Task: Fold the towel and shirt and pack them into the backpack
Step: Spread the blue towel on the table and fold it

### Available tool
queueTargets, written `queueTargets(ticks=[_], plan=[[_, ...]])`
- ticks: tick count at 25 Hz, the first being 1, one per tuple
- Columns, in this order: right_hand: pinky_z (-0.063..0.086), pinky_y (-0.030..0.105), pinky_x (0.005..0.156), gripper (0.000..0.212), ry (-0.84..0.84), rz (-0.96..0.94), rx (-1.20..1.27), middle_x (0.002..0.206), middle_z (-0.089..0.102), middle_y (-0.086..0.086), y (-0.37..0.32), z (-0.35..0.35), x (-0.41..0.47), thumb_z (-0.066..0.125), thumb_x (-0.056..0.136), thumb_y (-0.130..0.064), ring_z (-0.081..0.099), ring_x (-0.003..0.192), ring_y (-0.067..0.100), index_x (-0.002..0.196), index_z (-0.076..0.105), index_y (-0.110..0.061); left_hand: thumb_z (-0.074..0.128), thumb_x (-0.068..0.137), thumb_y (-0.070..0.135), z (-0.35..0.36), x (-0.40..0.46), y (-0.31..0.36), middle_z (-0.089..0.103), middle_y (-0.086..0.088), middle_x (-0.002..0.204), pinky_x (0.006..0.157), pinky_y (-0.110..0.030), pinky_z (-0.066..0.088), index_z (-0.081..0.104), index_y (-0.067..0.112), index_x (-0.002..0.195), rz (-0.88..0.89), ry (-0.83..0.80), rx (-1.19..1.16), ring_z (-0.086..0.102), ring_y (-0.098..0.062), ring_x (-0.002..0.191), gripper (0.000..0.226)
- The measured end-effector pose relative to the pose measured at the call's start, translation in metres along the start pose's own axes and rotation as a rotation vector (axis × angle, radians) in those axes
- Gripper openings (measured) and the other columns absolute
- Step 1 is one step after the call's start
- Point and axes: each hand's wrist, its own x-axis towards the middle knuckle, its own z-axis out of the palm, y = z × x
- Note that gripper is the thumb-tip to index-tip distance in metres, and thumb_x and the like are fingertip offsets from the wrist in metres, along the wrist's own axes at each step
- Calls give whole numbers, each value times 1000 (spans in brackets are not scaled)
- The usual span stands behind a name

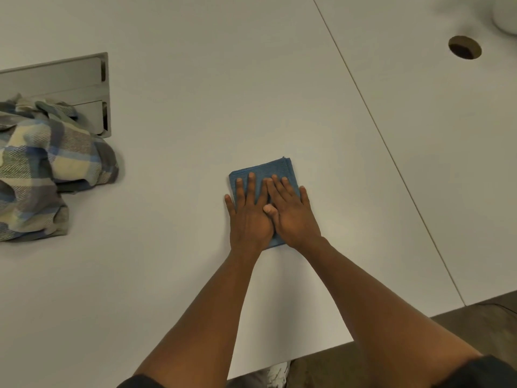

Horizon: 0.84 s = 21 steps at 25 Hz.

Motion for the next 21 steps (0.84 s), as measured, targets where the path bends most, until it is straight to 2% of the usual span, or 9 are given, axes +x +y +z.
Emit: queueTargets(ticks=[4,8,11,14,17,21], plan=[[-2,48,123,82,11,44,-51,165,0,-7,-1,3,-4,-15,90,-65,-8,151,10,158,5,-24,28,102,47,1,0,-5,-19,1,164,120,-58,-5,-9,26,157,-14,33,5,-22,-22,150,70],[-1,48,123,85,66,103,-55,165,2,-1,-11,-1,0,-9,91,-67,-4,152,15,158,9,-18,10,93,49,-5,-5,-10,-19,-5,164,121,-55,-4,-9,22,157,-132,43,-78,-17,-28,151,72],[-2,49,123,75,49,-61,-124,165,6,2,-20,-9,11,3,97,-62,-1,153,20,157,13,-19,19,102,40,-8,-11,-12,-21,-7,163,122,-54,-1,-10,26,157,-183,33,-125,-16,-29,151,64],[-1,52,122,80,-55,-196,-157,165,7,-1,-15,-11,24,-2,93,-68,-2,152,21,157,15,-23,29,104,34,-12,-11,-15,-28,-1,161,121,-54,-6,-9,33,156,-145,-19,-144,-23,-29,149,64],[2,53,121,88,-87,-109,-179,165,5,-4,-3,-11,32,-13,89,-71,-3,152,19,158,13,-22,21,102,51,-13,-8,-22,-27,-1,162,121,-54,-7,-4,39,156,-109,-41,-127,-20,-33,149,61],[-8,48,121,75,23,97,-193,165,0,3,-10,-8,23,15,96,-58,-4,152,24,158,8,-16,7,94,65,-12,-11,-33,-17,-6,164,122,-53,-1,-6,38,156,-89,-25,-108,-11,-31,152,69]])
